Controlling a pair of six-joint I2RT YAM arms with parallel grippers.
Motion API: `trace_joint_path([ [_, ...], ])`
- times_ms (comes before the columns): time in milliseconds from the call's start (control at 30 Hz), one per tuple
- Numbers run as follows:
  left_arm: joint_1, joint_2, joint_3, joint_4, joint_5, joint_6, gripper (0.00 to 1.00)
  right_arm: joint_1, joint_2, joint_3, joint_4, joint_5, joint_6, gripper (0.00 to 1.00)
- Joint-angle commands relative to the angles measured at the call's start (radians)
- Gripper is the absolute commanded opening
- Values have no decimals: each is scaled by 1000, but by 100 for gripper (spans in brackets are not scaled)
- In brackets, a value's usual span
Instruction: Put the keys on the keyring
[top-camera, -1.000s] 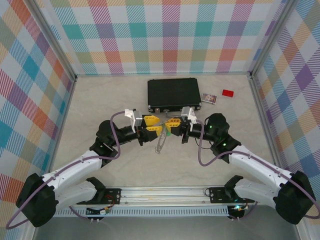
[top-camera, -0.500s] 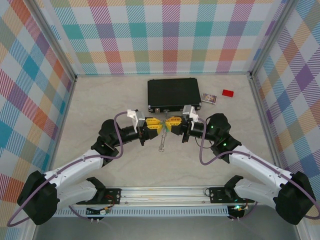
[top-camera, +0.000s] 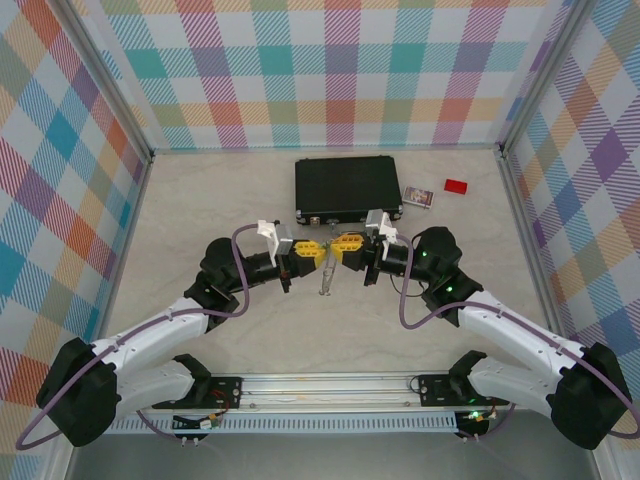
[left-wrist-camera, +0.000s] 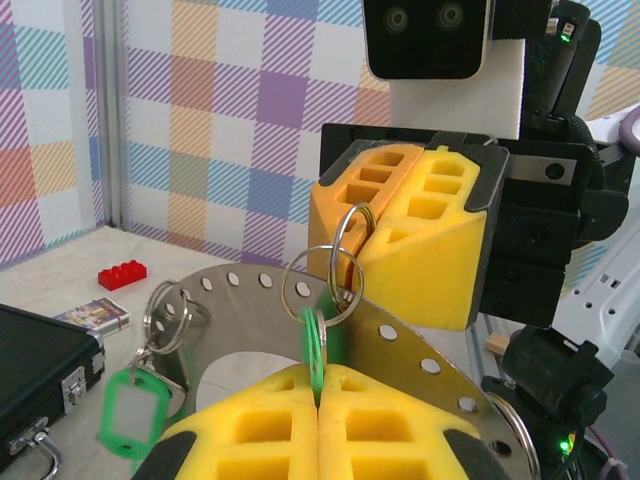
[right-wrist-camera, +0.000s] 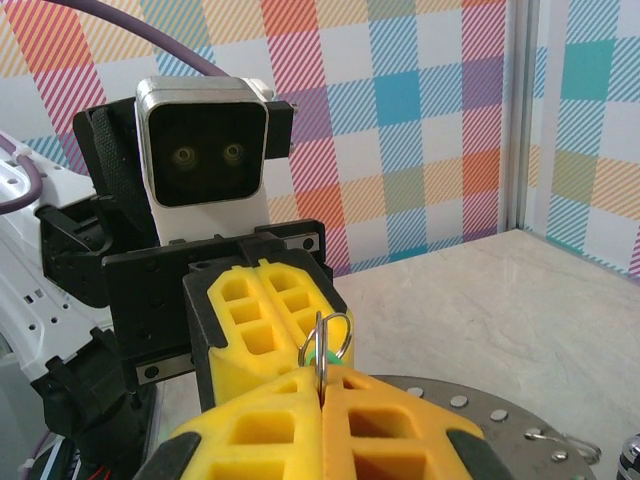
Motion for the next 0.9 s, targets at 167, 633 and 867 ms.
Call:
trace_joint_path([
  [167, 4, 23, 10, -40, 83, 14, 0, -5, -30, 24, 113, 14, 14, 0],
  [633, 1, 36, 18, -101, 141, 37, 0, -10, -34, 21, 118, 19, 13, 0],
  [867, 1, 27, 14, -101, 120, 29, 13, -11, -38, 18, 113, 18, 12, 0],
])
